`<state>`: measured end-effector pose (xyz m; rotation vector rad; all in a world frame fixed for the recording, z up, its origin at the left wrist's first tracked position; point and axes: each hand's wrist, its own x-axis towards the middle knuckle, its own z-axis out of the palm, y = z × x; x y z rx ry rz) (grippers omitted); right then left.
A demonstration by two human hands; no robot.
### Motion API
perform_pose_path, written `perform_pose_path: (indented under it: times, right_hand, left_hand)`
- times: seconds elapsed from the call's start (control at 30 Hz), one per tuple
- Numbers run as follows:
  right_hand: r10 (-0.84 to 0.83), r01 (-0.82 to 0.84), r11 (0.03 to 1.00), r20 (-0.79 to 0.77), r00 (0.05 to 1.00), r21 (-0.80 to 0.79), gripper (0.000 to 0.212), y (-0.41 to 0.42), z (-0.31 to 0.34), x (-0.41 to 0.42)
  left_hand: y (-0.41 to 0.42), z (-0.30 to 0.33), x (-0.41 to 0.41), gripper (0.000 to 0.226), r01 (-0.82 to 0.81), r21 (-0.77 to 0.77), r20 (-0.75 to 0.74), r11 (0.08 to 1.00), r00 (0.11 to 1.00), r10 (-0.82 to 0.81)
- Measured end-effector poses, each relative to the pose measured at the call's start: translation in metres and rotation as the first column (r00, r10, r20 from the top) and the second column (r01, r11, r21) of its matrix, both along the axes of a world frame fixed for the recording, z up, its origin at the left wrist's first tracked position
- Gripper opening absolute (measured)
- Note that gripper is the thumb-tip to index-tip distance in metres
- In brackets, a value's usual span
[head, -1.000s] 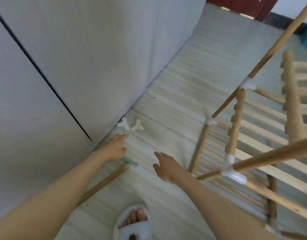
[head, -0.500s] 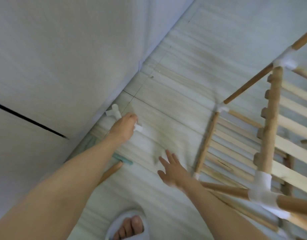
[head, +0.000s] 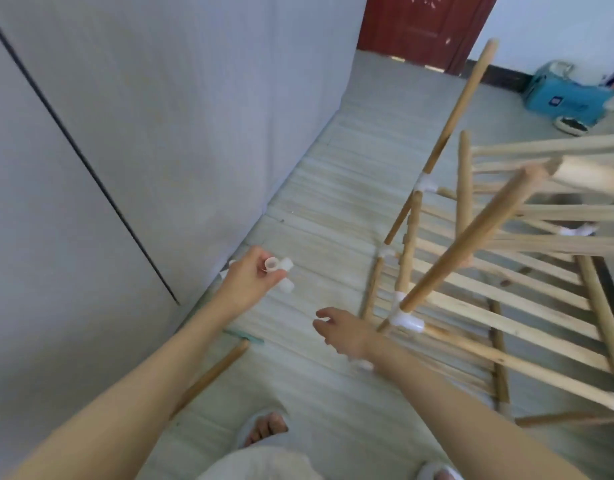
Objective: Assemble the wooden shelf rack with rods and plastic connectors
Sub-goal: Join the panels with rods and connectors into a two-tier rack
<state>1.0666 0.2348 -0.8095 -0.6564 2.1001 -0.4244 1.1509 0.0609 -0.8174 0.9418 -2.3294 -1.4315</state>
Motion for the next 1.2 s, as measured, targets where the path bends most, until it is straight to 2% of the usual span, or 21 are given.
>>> perform_pose_path:
  times: [0.17, 0.37, 0.47, 0.67, 0.8, 0.87, 0.93, 1.07, 1.2]
  right_hand:
    - [-0.104, 0.09, 0.968, -0.045, 0.994, -0.234, 0.032, 0.044, 0.102, 0.007]
    - [-0.234, 0.201, 0.854, -0.01, 0.972, -0.479, 0.021, 0.107, 0.199, 0.006]
    - [-0.285, 0.262, 0.739, 0.063, 0.956, -0.621, 0.015, 0.136, 0.225, 0.003]
    - [-0.306, 0.306, 0.429, 0.182, 0.935, -0.85, 0.009, 0.158, 0.238, 0.005]
    - [-0.346, 0.261, 0.319, 0.145, 0.927, -0.911, 0.012, 0.155, 0.236, 0.006]
    - [-0.366, 0.265, 0.28, 0.152, 0.918, -0.923, 0.015, 0.154, 0.235, 0.003]
    - [-0.355, 0.31, 0.248, 0.211, 0.911, -0.918, 0.017, 0.155, 0.235, -0.001]
    - [-0.301, 0.445, 0.213, 0.374, 0.877, -0.87, 0.016, 0.161, 0.233, -0.007]
    - [-0.184, 0.571, 0.193, 0.542, 0.82, -0.798, 0.017, 0.16, 0.232, -0.008]
  left_hand:
    - [0.038, 0.117, 0.002, 0.019, 0.076, -0.098, -0.26, 0.992, 0.96, -0.099]
    - [0.104, 0.217, -0.003, 0.018, 0.246, -0.225, -0.438, 0.943, 0.839, -0.323]
    - [0.135, 0.241, -0.009, 0.019, 0.282, -0.248, -0.472, 0.927, 0.801, -0.369]
    - [0.169, 0.254, -0.028, 0.022, 0.199, -0.234, -0.521, 0.952, 0.801, -0.295]
    - [0.18, 0.247, -0.034, 0.032, 0.134, -0.22, -0.512, 0.966, 0.828, -0.231]
    - [0.184, 0.246, -0.034, 0.031, 0.13, -0.226, -0.534, 0.965, 0.812, -0.234]
    - [0.184, 0.249, -0.034, 0.029, 0.164, -0.214, -0.56, 0.963, 0.787, -0.259]
    - [0.18, 0.245, -0.031, 0.02, 0.258, -0.269, -0.52, 0.928, 0.772, -0.366]
    - [0.177, 0.24, -0.025, 0.041, 0.36, -0.318, -0.469, 0.877, 0.744, -0.475]
